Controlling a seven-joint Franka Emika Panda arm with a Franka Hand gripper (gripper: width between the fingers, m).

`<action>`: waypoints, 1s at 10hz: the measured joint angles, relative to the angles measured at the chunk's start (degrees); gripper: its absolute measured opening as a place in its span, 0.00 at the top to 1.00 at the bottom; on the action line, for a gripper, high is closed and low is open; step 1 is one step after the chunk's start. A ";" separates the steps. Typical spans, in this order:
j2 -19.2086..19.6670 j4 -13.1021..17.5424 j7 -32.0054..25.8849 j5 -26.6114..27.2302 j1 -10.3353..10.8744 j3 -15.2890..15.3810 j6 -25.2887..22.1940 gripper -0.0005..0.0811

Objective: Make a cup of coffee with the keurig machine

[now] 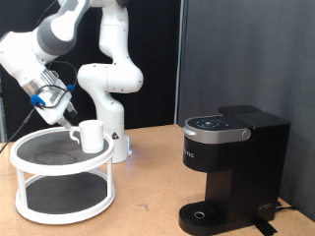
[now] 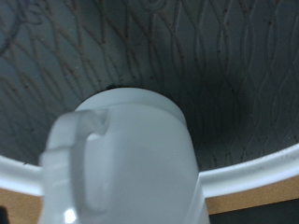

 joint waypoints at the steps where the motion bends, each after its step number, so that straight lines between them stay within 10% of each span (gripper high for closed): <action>1: 0.12 -1.09 -0.43 0.00 0.22 0.60 0.92 0.10; 6: -0.38 -4.63 -1.47 0.00 0.55 2.57 1.61 0.09; 9: -0.98 -5.27 -1.46 0.00 0.47 2.68 1.67 0.58; 10: -1.01 -5.29 -1.44 0.00 0.44 2.69 1.68 0.58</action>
